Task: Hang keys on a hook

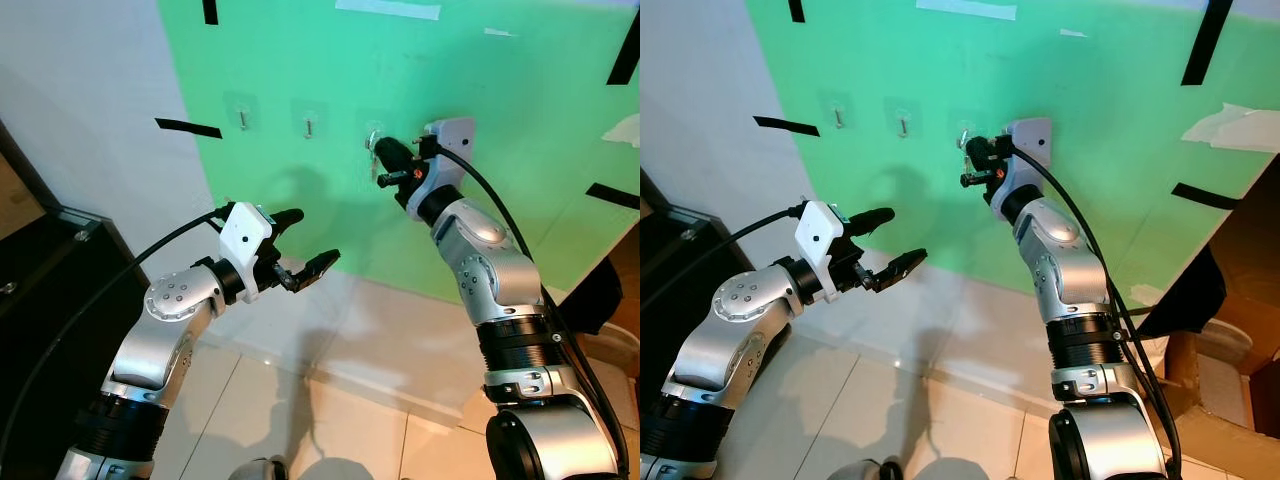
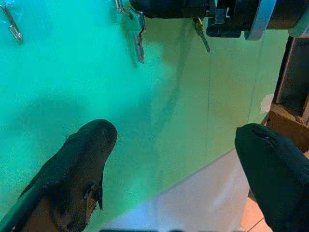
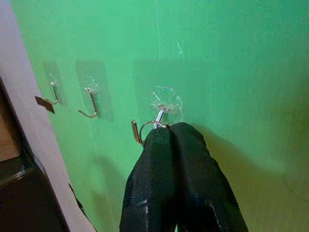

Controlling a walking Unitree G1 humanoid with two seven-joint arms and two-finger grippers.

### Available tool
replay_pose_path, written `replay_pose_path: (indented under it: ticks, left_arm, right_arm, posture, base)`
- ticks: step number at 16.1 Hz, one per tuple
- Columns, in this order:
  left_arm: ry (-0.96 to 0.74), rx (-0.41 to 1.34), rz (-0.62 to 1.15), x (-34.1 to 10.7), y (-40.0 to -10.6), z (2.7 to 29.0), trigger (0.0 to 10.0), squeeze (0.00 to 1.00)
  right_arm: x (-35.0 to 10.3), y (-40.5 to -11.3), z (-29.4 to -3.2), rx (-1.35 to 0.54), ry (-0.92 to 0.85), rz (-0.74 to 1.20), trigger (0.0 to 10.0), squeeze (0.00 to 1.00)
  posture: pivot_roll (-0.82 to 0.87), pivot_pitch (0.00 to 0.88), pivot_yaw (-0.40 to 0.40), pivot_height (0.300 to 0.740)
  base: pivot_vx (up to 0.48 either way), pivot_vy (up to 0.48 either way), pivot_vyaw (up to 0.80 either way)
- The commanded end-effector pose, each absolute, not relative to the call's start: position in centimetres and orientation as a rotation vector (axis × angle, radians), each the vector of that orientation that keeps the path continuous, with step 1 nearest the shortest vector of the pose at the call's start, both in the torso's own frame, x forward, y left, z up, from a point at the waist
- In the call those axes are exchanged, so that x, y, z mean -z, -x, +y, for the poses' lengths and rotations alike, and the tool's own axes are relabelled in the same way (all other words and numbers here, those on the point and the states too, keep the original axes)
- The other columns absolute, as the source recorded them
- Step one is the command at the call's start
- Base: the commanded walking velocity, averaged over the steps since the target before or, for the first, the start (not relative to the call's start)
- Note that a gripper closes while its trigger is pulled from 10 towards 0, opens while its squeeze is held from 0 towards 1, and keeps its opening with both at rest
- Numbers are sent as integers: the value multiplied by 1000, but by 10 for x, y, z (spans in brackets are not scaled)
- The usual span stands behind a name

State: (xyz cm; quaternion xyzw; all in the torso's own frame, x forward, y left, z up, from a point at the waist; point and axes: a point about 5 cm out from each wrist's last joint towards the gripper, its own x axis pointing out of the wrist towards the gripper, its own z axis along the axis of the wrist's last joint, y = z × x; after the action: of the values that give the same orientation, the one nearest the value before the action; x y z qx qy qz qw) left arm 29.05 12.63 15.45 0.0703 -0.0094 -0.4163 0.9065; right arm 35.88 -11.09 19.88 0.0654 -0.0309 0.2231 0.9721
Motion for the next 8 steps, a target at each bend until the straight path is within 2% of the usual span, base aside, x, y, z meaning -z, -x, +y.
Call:
replay_pose_path:
  ticks: [1, 4, 8]
  left_arm:
    - [-156, 870, -34, -160, -292, 124, 10000, 71]
    - [-155, 868, -34, -160, -292, 124, 10000, 63]
    - [-155, 864, -34, -160, -291, 125, 10000, 63]
  right_arm:
    - [-200, -358, -109, -464, -133, -62, 10000, 0]
    - [-203, -360, -110, -452, -133, -66, 10000, 0]
    - [-199, -369, -133, -262, -146, -58, 10000, 0]
  posture:
    - [-71, 0, 50, 740]
    - [-69, 0, 48, 740]
    - [-68, 0, 49, 740]
  base:
    - [0, 0, 0]
    - [0, 0, 0]
    - [0, 0, 0]
